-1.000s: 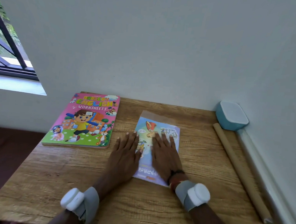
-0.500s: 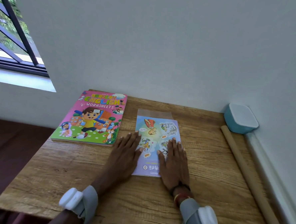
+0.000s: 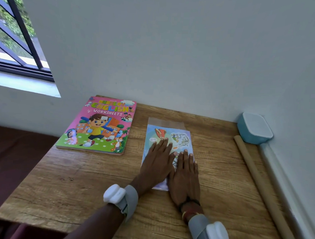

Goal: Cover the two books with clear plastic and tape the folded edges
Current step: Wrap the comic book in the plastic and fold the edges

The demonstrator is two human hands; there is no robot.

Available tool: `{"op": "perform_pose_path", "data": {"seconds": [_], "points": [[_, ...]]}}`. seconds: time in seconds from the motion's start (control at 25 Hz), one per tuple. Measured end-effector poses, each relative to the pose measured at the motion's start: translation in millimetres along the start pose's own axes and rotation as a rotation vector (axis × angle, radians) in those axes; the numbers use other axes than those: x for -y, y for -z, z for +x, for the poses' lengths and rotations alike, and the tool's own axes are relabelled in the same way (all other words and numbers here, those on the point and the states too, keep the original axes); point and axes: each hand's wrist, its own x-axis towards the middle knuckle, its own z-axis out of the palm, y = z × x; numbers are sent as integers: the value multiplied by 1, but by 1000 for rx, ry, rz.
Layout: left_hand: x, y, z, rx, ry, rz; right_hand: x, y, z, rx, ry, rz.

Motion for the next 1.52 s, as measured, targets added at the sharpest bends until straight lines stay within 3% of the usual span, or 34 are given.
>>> {"op": "perform_pose_path", "data": {"seconds": [0.12,0.56,0.72,0.84,0.96,1.24,1.36,1.52], "points": [[13,-9,10,86,49,66,-3,0,-7,-53,-31,-13],[49,2,42,130,80,196,-20,5,-27,-73,71,-88],[34,1,11,70,50,227,-5,17,-6,-111,57,-65],[36,4,-5,-21,-40,279,20,15,32,-8,147,102],[45,16,2,-38,1,282,15,5,49,-19,229,68],[66,23,14,-29,125,320,-26,7,75,-145,57,-104],[57,22,17,-56,278,215,-26,2,72,-179,56,-131],[32,32,25,-153,522,-195,-23,1,71,-203,16,-88]]}}
